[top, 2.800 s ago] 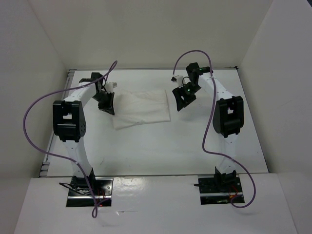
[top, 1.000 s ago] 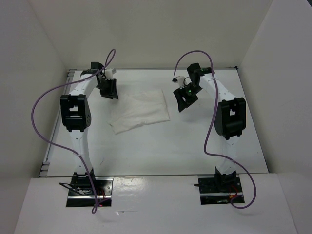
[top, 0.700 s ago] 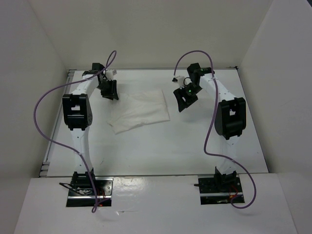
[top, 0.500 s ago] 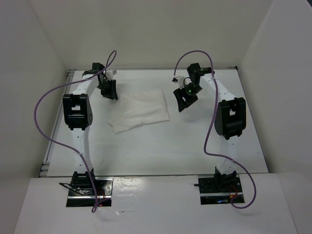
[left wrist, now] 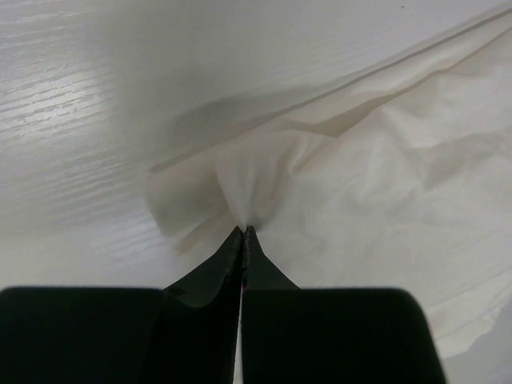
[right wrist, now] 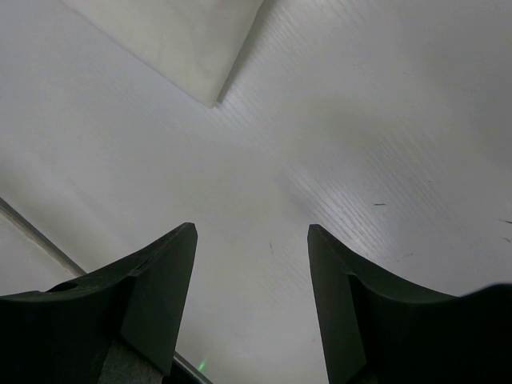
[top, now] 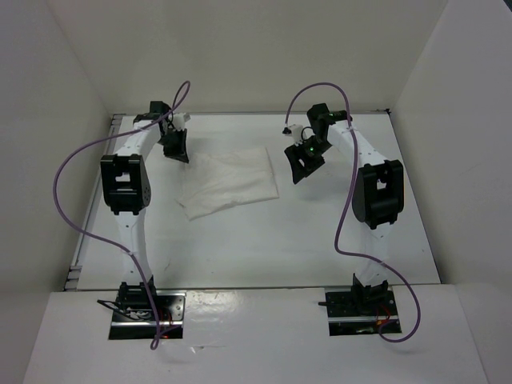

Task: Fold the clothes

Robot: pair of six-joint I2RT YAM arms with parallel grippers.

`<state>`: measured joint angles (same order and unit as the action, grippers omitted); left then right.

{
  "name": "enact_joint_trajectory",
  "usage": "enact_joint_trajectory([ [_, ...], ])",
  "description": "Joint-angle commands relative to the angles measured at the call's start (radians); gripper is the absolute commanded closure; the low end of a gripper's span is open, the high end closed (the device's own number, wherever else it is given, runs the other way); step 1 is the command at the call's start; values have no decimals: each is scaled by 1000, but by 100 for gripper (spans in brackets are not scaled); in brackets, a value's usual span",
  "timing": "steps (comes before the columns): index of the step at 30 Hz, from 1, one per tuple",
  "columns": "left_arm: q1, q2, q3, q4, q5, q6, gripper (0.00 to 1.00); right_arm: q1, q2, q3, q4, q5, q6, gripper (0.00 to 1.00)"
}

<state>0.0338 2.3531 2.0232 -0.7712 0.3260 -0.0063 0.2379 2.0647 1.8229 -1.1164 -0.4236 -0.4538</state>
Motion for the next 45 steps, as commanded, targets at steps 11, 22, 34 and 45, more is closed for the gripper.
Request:
enact_joint_trajectory([
  [11, 49, -152, -93, -33, -74, 3, 100, 9, -32, 33, -2, -29, -13, 34],
  [22, 58, -152, -150, -22, -84, 12, 93, 9, -14, 52, -11, -38, -13, 34],
  [34, 58, -327, -268, -31, -117, 12, 23, 89, -14, 72, 0, -38, 7, 34],
  [45, 35, -500, -592, -112, -42, 54, 24, 153, 140, 216, 47, -46, 87, 34],
])
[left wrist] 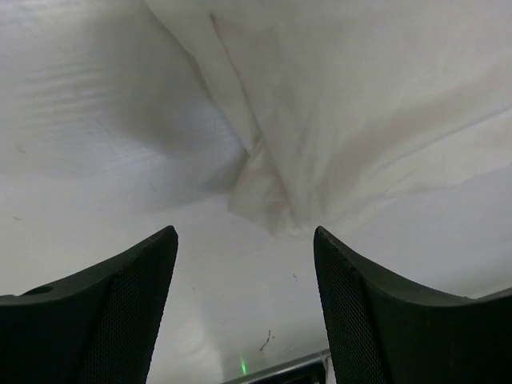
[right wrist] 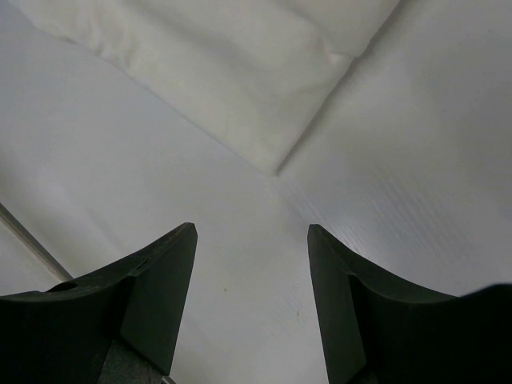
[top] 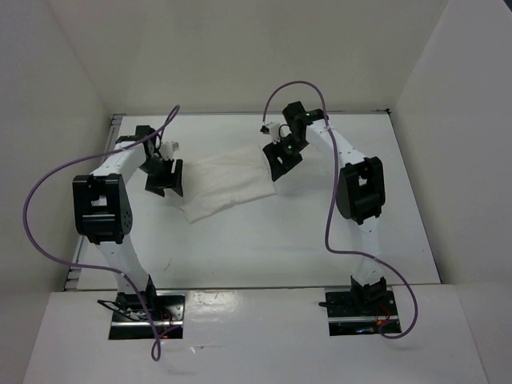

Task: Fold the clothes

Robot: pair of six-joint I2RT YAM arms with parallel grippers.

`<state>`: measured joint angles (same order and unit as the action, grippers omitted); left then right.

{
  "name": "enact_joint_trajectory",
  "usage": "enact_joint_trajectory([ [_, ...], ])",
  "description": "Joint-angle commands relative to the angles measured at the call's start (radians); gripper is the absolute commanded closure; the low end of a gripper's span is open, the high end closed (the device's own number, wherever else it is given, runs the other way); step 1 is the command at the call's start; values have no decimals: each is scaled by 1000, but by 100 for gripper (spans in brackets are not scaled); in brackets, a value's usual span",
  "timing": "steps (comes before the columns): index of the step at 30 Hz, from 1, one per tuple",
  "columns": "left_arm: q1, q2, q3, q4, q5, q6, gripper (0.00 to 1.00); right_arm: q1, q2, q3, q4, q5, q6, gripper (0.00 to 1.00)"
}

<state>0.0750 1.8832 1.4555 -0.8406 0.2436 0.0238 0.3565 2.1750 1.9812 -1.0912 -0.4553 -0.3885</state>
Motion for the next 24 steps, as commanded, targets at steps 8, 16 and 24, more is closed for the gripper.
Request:
enact_joint_trajectory([
  [8, -15, -30, -60, -64, 72, 33, 26, 53, 39, 68, 22, -23, 22, 34],
  [16, -76, 65, -26, -74, 167, 51, 27, 53, 28, 28, 31, -3, 22, 34],
  [24, -162, 100, 14, -83, 178, 51, 28, 62, 19, 16, 79, 70, 73, 34],
])
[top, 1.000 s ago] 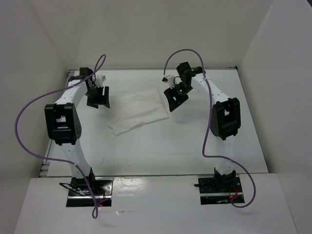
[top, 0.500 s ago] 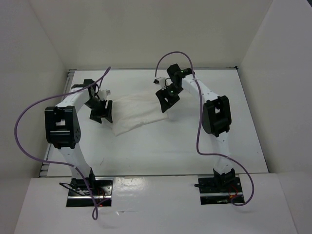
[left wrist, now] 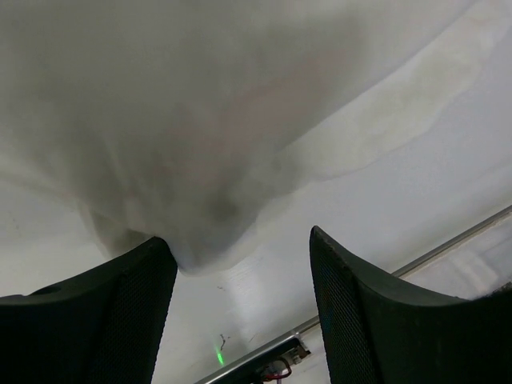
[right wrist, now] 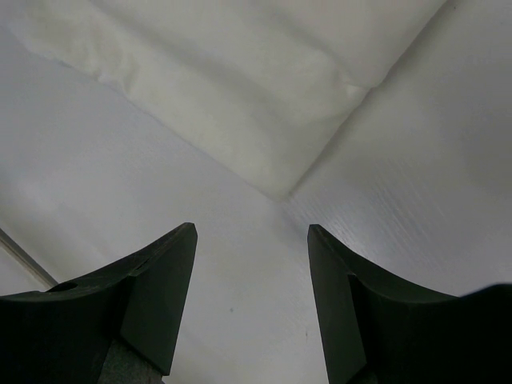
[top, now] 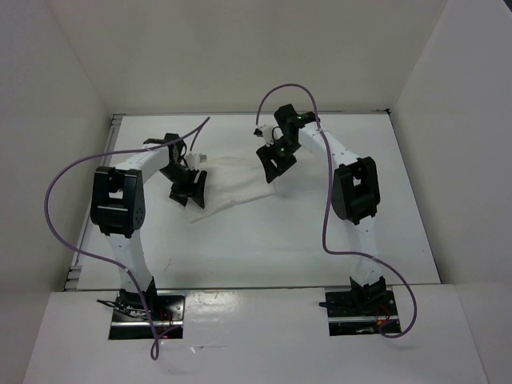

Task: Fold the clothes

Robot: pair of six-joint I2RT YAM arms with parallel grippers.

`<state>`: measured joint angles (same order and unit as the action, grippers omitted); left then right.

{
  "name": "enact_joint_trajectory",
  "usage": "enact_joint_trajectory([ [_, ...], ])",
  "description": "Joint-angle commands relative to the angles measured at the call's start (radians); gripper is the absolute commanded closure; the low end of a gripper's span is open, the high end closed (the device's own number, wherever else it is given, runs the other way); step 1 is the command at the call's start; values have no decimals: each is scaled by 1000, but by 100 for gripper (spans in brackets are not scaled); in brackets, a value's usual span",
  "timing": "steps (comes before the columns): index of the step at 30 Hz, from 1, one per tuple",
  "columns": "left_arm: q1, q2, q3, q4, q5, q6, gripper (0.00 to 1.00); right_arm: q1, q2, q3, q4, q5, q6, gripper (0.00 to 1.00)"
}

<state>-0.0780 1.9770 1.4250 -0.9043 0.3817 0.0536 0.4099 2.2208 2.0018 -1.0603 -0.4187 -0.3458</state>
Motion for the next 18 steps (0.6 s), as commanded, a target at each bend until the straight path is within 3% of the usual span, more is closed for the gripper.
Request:
enact_joint_trajectory([
  [1, -9, 6, 45, -19, 40, 22, 28, 9, -18, -5, 60, 43, 51, 34],
  [7, -9, 16, 17, -19, 17, 22, 34, 9, 13, 5, 83, 69, 77, 34],
  [12, -9, -3, -1, -28, -18, 22, 53, 18, 22, 5, 92, 69, 87, 34],
  [18, -9, -3, 9, -47, -38, 22, 60, 40, 22, -43, 124, 103, 106, 34],
])
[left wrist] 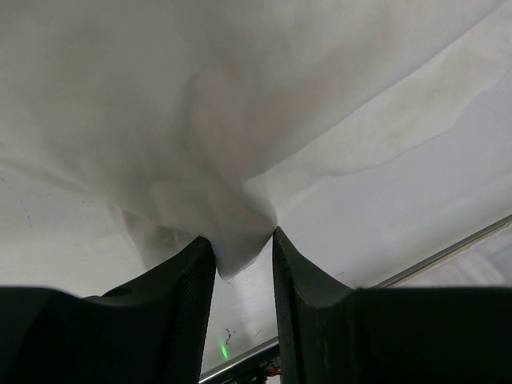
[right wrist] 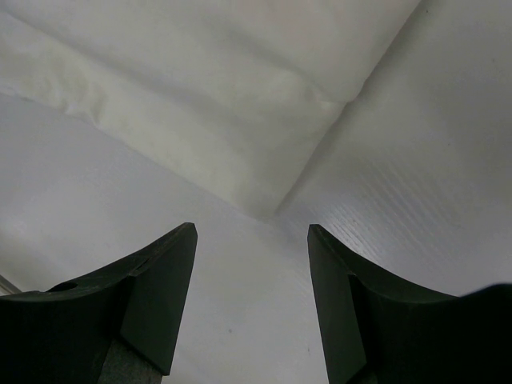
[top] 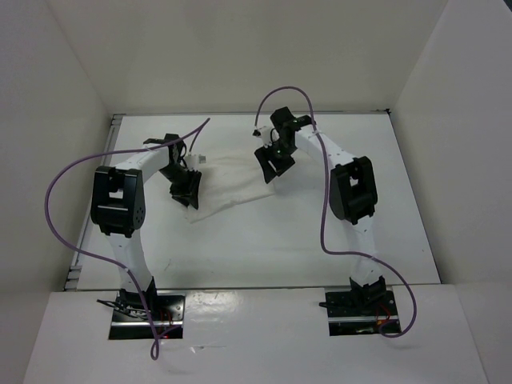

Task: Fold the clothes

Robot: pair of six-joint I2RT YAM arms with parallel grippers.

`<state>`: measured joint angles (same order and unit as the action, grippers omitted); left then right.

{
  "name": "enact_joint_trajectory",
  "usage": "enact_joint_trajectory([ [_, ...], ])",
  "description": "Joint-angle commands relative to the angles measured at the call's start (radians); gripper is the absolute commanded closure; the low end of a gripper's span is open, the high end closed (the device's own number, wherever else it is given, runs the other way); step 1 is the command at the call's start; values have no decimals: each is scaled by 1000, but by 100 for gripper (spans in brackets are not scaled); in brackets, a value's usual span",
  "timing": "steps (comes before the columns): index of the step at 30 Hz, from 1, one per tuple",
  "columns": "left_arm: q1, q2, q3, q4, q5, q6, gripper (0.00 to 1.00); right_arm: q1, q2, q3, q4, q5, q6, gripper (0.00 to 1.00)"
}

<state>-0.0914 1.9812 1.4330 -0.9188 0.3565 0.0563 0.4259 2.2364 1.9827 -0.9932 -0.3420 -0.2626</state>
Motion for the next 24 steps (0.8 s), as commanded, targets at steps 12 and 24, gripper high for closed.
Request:
enact_joint_trajectory([
  [12, 4, 21, 10, -41, -13, 28, 61, 91, 35, -123, 166, 242, 111, 34],
  [24, 4, 30, -9, -32, -53, 28, 65, 91, 45, -217, 257, 412, 151, 34],
])
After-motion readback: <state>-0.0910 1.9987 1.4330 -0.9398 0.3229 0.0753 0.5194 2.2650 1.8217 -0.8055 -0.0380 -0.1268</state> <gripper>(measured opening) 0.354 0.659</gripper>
